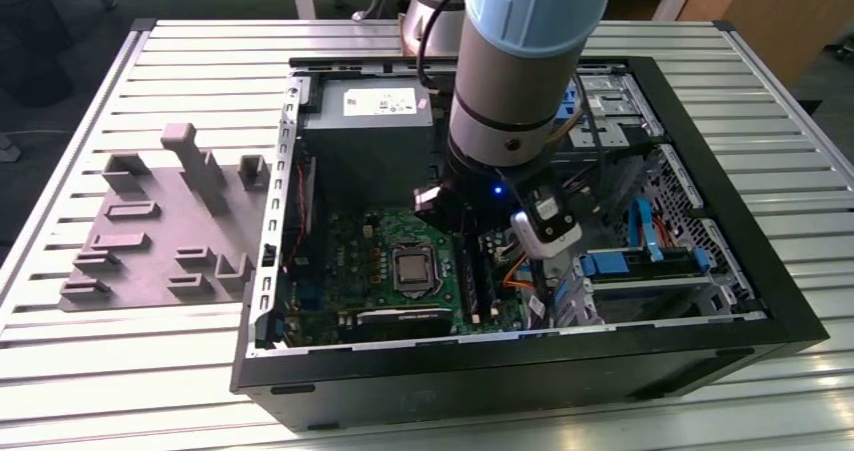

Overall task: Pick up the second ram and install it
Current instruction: 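Press down the second ram until it locks into place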

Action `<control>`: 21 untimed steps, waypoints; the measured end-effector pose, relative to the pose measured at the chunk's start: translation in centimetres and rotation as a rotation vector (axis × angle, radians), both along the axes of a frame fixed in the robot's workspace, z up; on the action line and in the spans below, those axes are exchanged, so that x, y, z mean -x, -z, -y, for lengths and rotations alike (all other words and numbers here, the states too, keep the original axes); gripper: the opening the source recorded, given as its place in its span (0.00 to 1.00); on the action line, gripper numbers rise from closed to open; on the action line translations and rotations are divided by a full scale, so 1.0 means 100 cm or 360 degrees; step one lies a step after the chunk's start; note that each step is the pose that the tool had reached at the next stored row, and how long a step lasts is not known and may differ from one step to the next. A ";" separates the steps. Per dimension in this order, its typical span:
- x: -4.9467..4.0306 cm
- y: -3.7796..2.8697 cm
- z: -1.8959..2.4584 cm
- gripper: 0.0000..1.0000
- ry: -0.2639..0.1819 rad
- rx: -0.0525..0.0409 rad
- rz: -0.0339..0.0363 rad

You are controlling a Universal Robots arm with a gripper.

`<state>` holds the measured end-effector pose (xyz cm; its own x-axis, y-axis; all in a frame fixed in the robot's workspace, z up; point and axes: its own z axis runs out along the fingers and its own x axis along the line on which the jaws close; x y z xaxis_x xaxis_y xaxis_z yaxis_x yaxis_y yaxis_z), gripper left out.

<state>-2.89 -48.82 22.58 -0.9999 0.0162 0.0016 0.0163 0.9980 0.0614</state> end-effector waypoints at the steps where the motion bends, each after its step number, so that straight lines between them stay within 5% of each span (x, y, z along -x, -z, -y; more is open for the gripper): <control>1: 0.0000 0.0012 0.0000 0.11 0.0000 0.0000 0.0000; 11: -0.0001 0.0117 -0.0002 0.11 0.0000 0.0008 -0.0007; 14: -0.0001 0.0044 -0.0005 0.11 0.0000 -0.0005 -0.0003; 18: 0.0000 -0.0121 0.0000 0.11 0.0000 0.0000 -0.0004; 21: 0.0000 -0.0127 0.0000 0.11 0.0000 -0.0001 -0.0004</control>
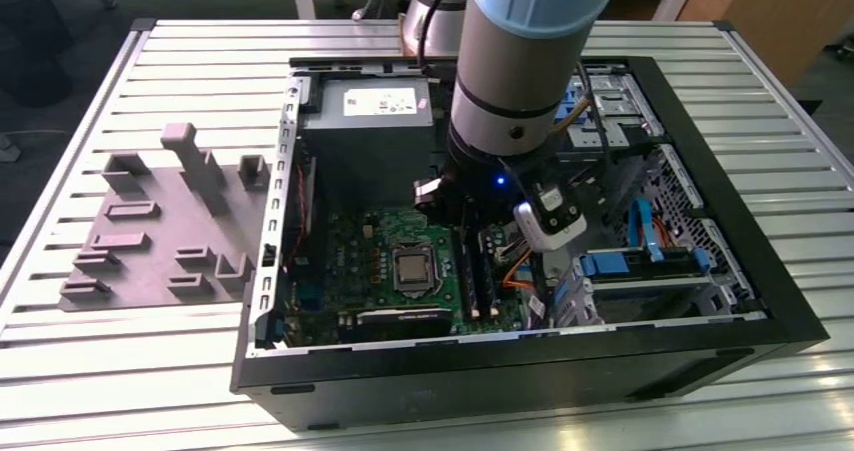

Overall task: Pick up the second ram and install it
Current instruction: 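Press down the second ram until it locks into place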

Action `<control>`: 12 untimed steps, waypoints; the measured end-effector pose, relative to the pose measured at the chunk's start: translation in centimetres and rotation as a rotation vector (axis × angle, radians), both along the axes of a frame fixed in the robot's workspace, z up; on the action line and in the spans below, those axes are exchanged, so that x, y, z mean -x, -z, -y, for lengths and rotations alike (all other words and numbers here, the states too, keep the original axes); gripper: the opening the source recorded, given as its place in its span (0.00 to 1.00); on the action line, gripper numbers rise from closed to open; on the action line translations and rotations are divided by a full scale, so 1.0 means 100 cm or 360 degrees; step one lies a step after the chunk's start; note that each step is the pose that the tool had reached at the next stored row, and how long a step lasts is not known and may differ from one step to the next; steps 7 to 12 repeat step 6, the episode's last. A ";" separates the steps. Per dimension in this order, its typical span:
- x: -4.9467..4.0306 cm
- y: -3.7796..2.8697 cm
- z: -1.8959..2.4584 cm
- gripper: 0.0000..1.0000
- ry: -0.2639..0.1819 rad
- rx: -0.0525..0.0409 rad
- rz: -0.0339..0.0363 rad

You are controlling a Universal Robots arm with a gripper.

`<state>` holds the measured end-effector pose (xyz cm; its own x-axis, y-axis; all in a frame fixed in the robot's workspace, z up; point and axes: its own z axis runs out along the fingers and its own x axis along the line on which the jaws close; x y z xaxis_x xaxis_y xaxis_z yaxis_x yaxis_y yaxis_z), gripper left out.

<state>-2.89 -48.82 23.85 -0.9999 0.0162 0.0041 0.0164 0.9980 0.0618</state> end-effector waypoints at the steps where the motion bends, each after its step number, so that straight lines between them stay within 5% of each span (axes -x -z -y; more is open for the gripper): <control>1: 0.0000 -0.0002 0.0000 0.11 0.0000 0.0000 0.0000; 12: 0.0000 -0.0009 0.0000 0.11 0.0000 0.0001 0.0000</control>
